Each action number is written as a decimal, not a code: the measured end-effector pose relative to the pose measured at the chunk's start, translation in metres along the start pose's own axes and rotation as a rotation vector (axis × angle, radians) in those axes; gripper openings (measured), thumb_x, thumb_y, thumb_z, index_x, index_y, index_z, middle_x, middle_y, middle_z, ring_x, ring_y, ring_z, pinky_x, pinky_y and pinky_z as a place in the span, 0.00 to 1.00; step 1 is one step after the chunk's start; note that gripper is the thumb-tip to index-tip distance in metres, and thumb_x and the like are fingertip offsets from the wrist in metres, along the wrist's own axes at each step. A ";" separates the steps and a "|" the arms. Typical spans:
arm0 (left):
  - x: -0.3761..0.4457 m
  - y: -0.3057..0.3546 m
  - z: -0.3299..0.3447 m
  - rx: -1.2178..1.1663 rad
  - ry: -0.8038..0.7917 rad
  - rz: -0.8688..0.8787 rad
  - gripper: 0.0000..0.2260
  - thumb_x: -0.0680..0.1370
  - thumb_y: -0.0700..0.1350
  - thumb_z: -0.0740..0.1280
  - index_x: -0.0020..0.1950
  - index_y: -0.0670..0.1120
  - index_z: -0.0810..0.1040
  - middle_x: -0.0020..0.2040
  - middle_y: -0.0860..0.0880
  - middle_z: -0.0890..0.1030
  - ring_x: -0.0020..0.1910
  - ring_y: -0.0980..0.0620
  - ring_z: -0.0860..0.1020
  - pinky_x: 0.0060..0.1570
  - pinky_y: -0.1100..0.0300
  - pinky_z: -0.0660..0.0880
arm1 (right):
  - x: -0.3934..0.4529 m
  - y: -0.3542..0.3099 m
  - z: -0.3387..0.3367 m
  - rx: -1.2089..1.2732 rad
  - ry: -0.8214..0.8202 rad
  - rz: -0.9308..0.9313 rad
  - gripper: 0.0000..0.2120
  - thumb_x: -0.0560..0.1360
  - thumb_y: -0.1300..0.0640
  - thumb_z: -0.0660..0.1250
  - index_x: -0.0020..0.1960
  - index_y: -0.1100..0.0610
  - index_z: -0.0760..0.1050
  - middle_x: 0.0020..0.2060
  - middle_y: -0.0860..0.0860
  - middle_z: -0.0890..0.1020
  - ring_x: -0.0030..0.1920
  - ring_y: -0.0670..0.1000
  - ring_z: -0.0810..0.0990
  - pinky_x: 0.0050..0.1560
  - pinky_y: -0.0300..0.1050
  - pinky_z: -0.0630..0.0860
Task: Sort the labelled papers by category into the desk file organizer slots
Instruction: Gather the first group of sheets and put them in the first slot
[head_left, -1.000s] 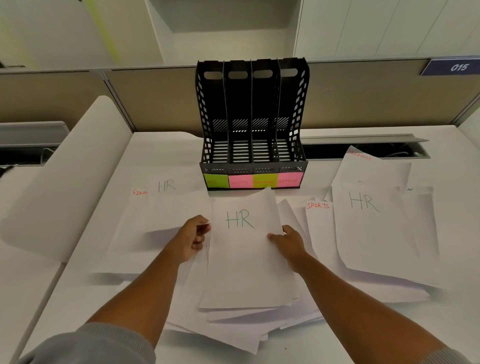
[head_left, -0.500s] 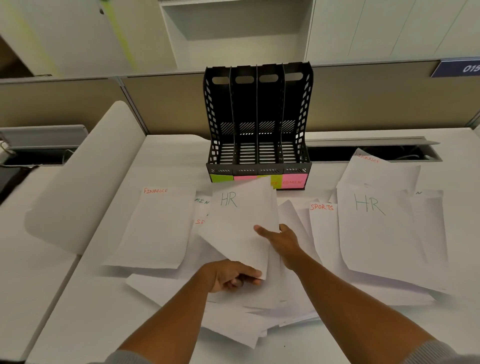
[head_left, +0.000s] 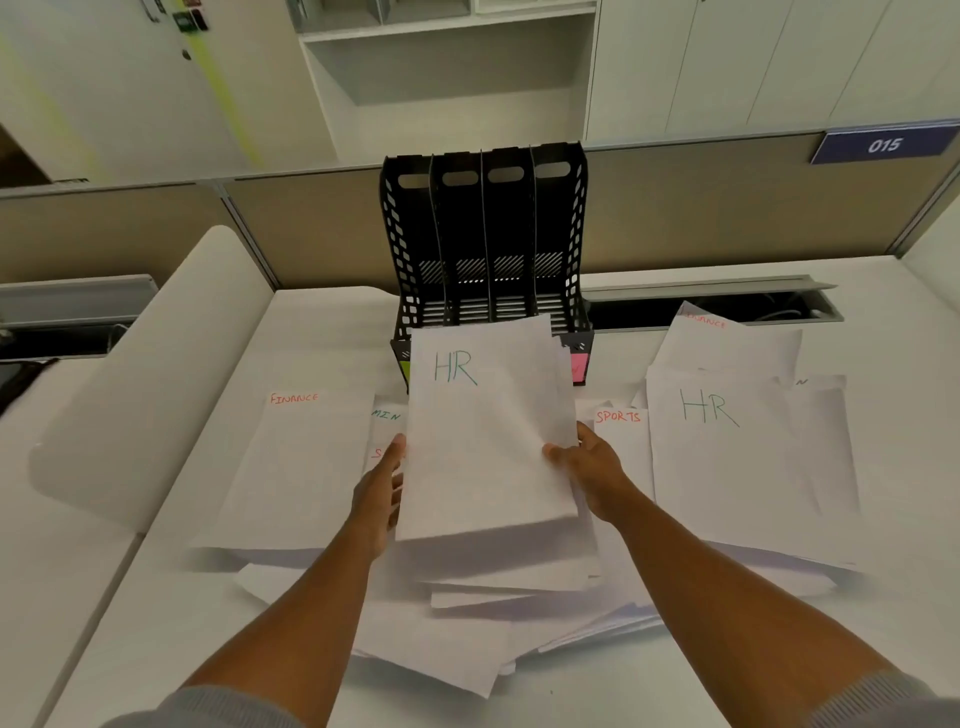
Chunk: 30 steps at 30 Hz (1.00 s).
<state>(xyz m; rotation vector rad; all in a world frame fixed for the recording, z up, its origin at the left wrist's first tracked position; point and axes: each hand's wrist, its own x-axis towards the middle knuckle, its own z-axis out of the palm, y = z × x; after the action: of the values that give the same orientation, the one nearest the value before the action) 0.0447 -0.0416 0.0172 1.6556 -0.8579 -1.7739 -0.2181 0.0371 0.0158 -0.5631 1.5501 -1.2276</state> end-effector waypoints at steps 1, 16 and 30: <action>-0.001 0.003 0.003 0.000 -0.035 0.014 0.25 0.73 0.63 0.68 0.64 0.49 0.76 0.52 0.48 0.83 0.48 0.49 0.82 0.41 0.56 0.79 | 0.000 -0.002 -0.001 0.013 -0.018 -0.004 0.15 0.73 0.58 0.71 0.57 0.48 0.74 0.51 0.48 0.82 0.50 0.53 0.81 0.45 0.44 0.79; -0.008 0.035 0.064 0.167 -0.037 0.429 0.17 0.74 0.46 0.74 0.62 0.47 0.77 0.57 0.49 0.82 0.58 0.48 0.79 0.60 0.54 0.75 | 0.000 -0.037 0.029 -0.112 0.158 -0.217 0.13 0.77 0.62 0.63 0.57 0.48 0.66 0.45 0.45 0.76 0.43 0.46 0.76 0.33 0.33 0.73; -0.010 0.062 0.081 0.113 -0.044 0.629 0.28 0.67 0.48 0.80 0.65 0.47 0.77 0.54 0.51 0.84 0.52 0.53 0.82 0.49 0.57 0.82 | -0.002 -0.058 0.043 -0.210 0.315 -0.523 0.16 0.76 0.57 0.68 0.58 0.46 0.64 0.47 0.43 0.74 0.42 0.44 0.75 0.43 0.37 0.75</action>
<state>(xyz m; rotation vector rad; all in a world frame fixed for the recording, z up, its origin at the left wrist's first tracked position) -0.0364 -0.0670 0.0739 1.2197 -1.3412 -1.3401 -0.1912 -0.0009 0.0715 -0.9949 1.8798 -1.6119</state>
